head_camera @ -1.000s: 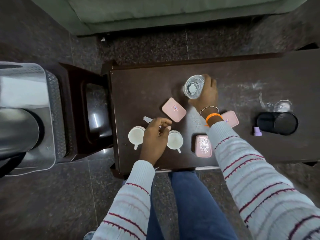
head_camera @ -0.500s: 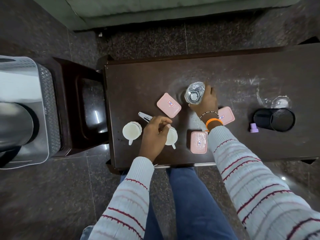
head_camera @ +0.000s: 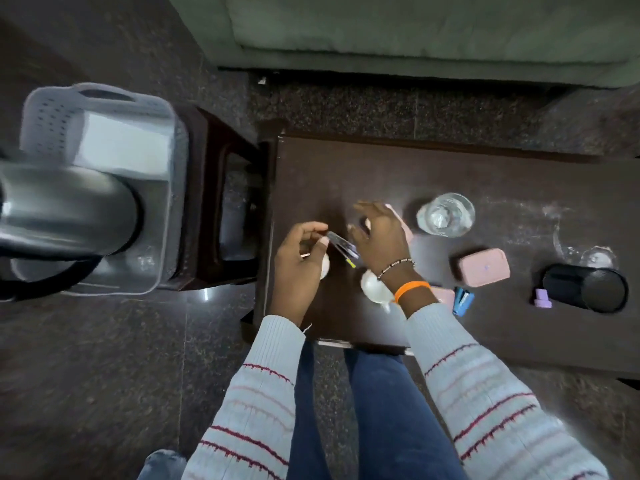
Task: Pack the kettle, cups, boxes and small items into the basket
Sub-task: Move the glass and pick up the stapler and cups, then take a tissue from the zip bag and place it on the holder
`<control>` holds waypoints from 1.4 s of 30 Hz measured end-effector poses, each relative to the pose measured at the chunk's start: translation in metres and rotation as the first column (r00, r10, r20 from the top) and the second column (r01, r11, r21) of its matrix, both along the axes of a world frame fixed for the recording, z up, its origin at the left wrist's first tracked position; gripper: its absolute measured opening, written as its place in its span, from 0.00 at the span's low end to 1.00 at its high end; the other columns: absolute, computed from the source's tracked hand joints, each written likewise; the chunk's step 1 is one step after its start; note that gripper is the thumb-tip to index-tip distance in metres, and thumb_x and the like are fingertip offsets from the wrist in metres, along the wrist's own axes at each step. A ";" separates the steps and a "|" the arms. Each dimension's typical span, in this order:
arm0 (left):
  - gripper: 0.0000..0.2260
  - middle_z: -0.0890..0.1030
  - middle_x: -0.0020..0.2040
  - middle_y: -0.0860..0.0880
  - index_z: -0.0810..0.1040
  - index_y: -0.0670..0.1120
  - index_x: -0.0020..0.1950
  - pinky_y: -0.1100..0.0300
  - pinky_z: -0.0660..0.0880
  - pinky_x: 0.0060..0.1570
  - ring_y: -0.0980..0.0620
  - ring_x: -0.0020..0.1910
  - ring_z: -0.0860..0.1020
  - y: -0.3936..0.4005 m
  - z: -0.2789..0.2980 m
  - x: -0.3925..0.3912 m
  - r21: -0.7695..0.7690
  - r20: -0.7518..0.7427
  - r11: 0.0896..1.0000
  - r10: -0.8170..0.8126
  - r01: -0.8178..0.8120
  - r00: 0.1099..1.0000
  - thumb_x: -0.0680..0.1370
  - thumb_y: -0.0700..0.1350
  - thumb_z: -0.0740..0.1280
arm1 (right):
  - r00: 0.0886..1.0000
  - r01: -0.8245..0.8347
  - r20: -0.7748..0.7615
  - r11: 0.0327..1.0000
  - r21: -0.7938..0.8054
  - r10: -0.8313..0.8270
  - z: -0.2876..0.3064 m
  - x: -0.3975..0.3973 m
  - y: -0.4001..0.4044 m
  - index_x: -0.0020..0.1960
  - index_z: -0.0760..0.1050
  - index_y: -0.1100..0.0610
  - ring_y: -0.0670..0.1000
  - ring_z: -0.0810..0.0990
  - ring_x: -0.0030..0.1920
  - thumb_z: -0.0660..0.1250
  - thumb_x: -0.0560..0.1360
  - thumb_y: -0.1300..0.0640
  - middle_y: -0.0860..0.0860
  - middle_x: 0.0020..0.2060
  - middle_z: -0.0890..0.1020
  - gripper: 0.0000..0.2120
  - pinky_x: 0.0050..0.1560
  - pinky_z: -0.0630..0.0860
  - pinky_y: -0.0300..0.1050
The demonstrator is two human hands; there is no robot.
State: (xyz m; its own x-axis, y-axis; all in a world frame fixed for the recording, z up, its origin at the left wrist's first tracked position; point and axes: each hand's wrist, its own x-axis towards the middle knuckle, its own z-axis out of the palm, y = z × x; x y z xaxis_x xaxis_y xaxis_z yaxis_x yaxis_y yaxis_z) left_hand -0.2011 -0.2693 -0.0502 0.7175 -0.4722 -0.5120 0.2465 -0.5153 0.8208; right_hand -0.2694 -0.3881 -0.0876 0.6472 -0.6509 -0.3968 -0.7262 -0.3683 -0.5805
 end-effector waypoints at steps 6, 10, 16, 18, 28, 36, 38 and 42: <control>0.11 0.75 0.42 0.53 0.75 0.54 0.50 0.58 0.73 0.52 0.57 0.43 0.74 0.082 0.018 0.084 -0.051 0.044 0.947 0.320 -0.318 0.946 0.76 0.37 0.63 | 0.948 -0.253 0.206 0.967 0.033 0.241 0.033 0.119 0.086 0.60 0.75 0.62 0.57 0.76 0.59 0.59 0.74 0.66 0.58 0.59 0.77 0.16 0.63 0.70 0.47; 0.09 0.75 0.42 0.54 0.75 0.52 0.50 0.59 0.72 0.50 0.57 0.43 0.73 0.138 0.012 0.136 -0.019 0.021 0.916 0.402 -0.401 0.916 0.77 0.37 0.63 | 0.900 -0.378 0.227 0.926 -0.015 0.371 0.038 0.191 0.133 0.61 0.74 0.62 0.58 0.76 0.59 0.57 0.74 0.67 0.57 0.60 0.76 0.17 0.60 0.73 0.51; 0.09 0.75 0.45 0.52 0.75 0.53 0.48 0.70 0.72 0.45 0.56 0.44 0.73 0.195 -0.003 0.187 0.029 -0.012 0.910 0.413 -0.413 0.911 0.77 0.38 0.63 | 0.751 -0.656 -0.076 0.727 -0.206 0.656 0.002 0.281 0.172 0.67 0.68 0.59 0.56 0.67 0.69 0.57 0.76 0.62 0.56 0.69 0.68 0.20 0.72 0.54 0.49; 0.09 0.75 0.47 0.50 0.75 0.53 0.47 0.66 0.71 0.47 0.55 0.46 0.73 0.206 -0.008 0.196 0.032 -0.046 0.914 0.405 -0.404 0.913 0.77 0.38 0.63 | 0.676 -0.737 -0.264 0.629 -0.246 0.688 -0.018 0.301 0.174 0.66 0.69 0.58 0.57 0.59 0.74 0.57 0.77 0.57 0.57 0.73 0.61 0.19 0.75 0.46 0.58; 0.10 0.77 0.42 0.58 0.76 0.55 0.44 0.67 0.72 0.45 0.62 0.42 0.73 0.235 -0.024 0.207 0.021 -0.130 0.943 0.332 -0.332 0.934 0.77 0.39 0.64 | 0.655 -0.737 -0.443 0.647 -0.195 0.613 -0.045 0.338 0.183 0.67 0.67 0.61 0.56 0.55 0.76 0.56 0.78 0.53 0.54 0.76 0.54 0.21 0.73 0.41 0.65; 0.10 0.76 0.43 0.55 0.77 0.55 0.43 0.67 0.71 0.44 0.56 0.43 0.74 0.216 -0.002 0.199 -0.048 -0.140 0.937 0.337 -0.347 0.931 0.78 0.40 0.63 | 0.896 0.099 0.422 0.989 0.111 -0.137 0.036 0.302 0.167 0.51 0.81 0.63 0.47 0.78 0.38 0.66 0.71 0.67 0.54 0.43 0.82 0.10 0.44 0.72 0.33; 0.07 0.76 0.42 0.54 0.77 0.53 0.45 0.69 0.72 0.42 0.55 0.41 0.74 0.204 0.005 0.192 -0.067 -0.148 0.932 0.345 -0.357 0.927 0.79 0.42 0.62 | 0.828 0.208 0.434 0.913 0.351 -0.355 0.052 0.277 0.163 0.50 0.81 0.62 0.45 0.74 0.35 0.66 0.71 0.67 0.52 0.39 0.80 0.09 0.41 0.72 0.34; 0.06 0.77 0.44 0.50 0.73 0.46 0.49 0.66 0.74 0.46 0.54 0.43 0.76 0.175 0.024 0.174 -0.101 -0.370 0.897 0.368 -0.430 0.853 0.80 0.46 0.58 | 0.693 0.276 0.257 0.577 0.769 -0.674 0.077 0.214 0.154 0.42 0.80 0.55 0.42 0.78 0.35 0.64 0.74 0.66 0.45 0.31 0.82 0.09 0.36 0.78 0.34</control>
State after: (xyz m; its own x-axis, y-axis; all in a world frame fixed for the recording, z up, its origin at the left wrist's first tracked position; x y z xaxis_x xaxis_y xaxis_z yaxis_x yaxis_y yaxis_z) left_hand -0.0275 -0.0942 -0.0265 0.6646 -0.2852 -0.6907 0.6740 -0.1701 0.7188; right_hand -0.0553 -0.2344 -0.0111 0.5332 -0.6286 -0.5662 -0.2176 0.5448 -0.8098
